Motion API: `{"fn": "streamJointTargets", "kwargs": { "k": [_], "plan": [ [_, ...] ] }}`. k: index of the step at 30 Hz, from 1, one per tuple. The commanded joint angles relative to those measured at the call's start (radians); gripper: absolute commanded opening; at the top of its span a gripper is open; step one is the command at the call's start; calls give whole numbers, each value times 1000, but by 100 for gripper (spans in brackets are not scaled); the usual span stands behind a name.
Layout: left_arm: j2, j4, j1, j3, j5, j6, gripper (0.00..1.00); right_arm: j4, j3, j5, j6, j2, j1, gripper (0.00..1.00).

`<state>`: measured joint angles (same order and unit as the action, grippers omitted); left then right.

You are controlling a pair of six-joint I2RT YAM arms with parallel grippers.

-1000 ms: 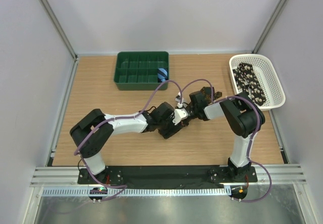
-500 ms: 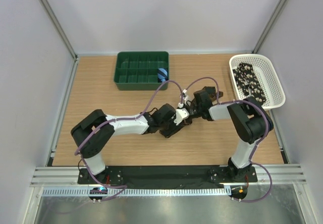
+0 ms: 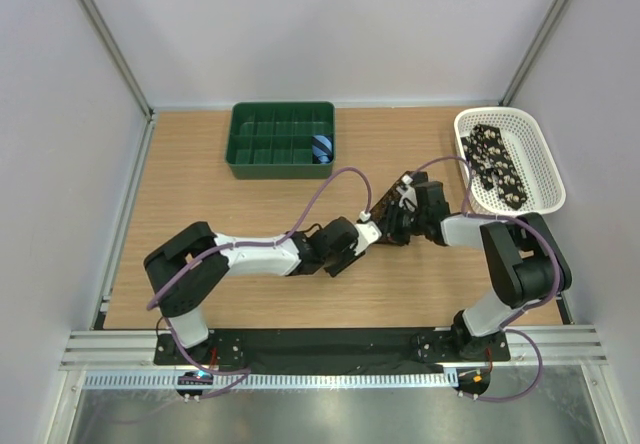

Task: Roll the ties
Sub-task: Roll the tie

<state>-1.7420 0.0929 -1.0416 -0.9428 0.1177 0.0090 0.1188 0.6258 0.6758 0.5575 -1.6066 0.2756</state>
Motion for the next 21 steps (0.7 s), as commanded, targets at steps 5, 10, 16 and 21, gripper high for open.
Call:
{"fn": "streamJointTargets", "kwargs": {
  "k": [5,10,16,21],
  "plan": [
    [-60,110,-5,-5,114,14,28,-14,-28,-156,47,22,-84,30],
    [-79,123,0,-17,123,5,27,13,55,-153,68,-110,-82,30],
    [-126,159,43,-67,82,-3,26,-14,202,-154,56,-217,-82,29],
    [-143,211,60,-105,63,-4,25,-93,321,-153,9,-259,-72,33]
  ]
}}
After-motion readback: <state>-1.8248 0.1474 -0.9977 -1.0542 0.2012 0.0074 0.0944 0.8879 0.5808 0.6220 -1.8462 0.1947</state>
